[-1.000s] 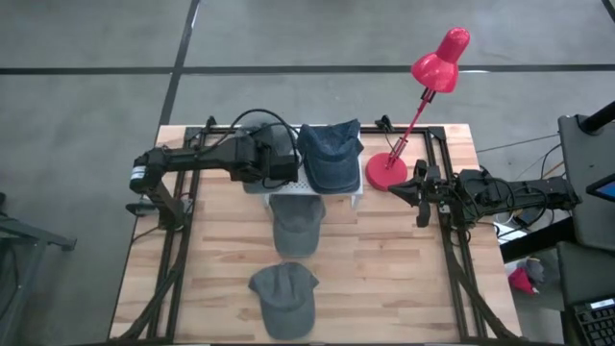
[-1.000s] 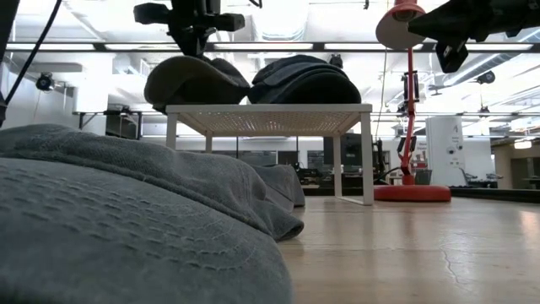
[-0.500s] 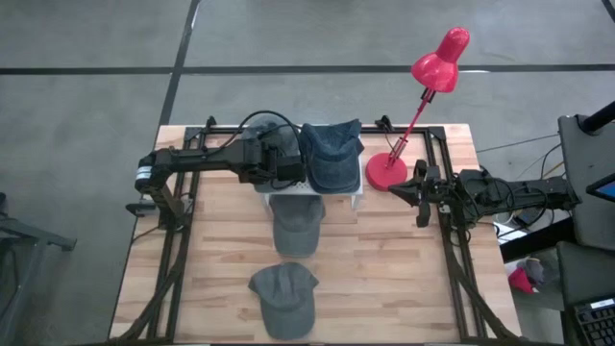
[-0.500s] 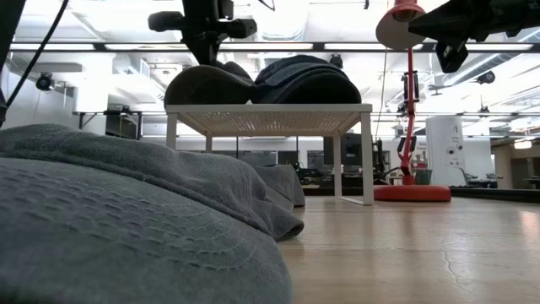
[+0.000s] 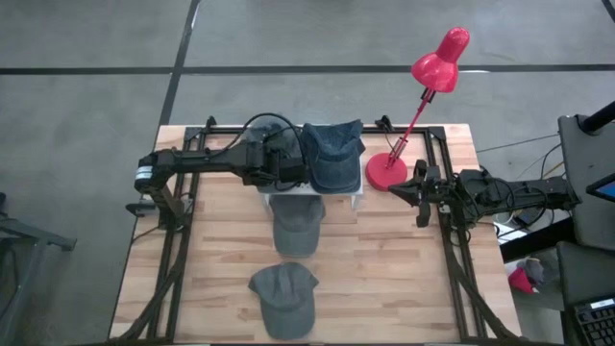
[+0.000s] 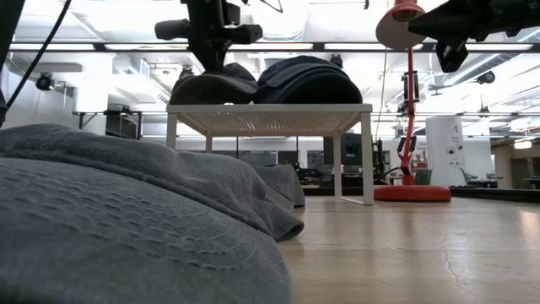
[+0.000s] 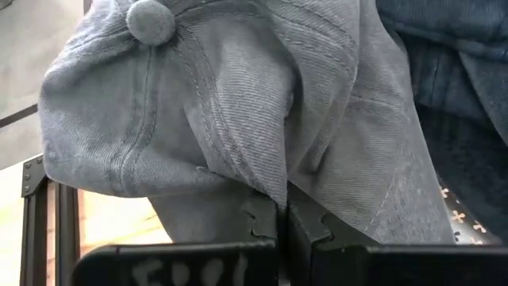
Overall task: Pick & Place hat
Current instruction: Put the bottom left gray cap on the shelf
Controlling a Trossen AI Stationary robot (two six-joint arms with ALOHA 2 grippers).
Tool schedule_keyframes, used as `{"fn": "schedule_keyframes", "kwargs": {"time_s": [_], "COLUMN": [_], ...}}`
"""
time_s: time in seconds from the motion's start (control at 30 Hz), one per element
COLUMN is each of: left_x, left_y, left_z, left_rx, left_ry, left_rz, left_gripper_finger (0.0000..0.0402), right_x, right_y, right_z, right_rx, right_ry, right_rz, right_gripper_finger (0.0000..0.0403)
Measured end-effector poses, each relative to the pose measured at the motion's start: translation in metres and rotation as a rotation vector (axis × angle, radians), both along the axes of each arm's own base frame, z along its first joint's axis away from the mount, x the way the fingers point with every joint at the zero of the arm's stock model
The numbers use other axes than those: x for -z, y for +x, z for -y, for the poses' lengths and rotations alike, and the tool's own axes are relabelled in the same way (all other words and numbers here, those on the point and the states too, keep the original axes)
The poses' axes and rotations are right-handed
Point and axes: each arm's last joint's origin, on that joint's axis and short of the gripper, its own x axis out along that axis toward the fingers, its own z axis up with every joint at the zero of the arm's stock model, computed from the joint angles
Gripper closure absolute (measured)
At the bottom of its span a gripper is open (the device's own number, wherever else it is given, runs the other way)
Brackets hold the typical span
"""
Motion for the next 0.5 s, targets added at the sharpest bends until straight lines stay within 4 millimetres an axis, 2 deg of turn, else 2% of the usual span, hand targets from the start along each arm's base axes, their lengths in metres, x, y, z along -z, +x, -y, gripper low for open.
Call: {"fn": "schedule_keyframes", "kwargs": {"time_s": [0.5], "left_x": [0.0077], "left_y": [0.0066], "left_z": [-0.0001], "left_rx": [0.043], "left_ry": [0.004], "left_rz": [0.013], "left_gripper_finger": [0.0401], "right_x": [-0.0002], "right_y": [0.0001], "right_z": [0.0], "right_rx": [0.001], "right_ry": [0.001], "right_rz": [0.002], "right_gripper_finger": [0.0394]}}
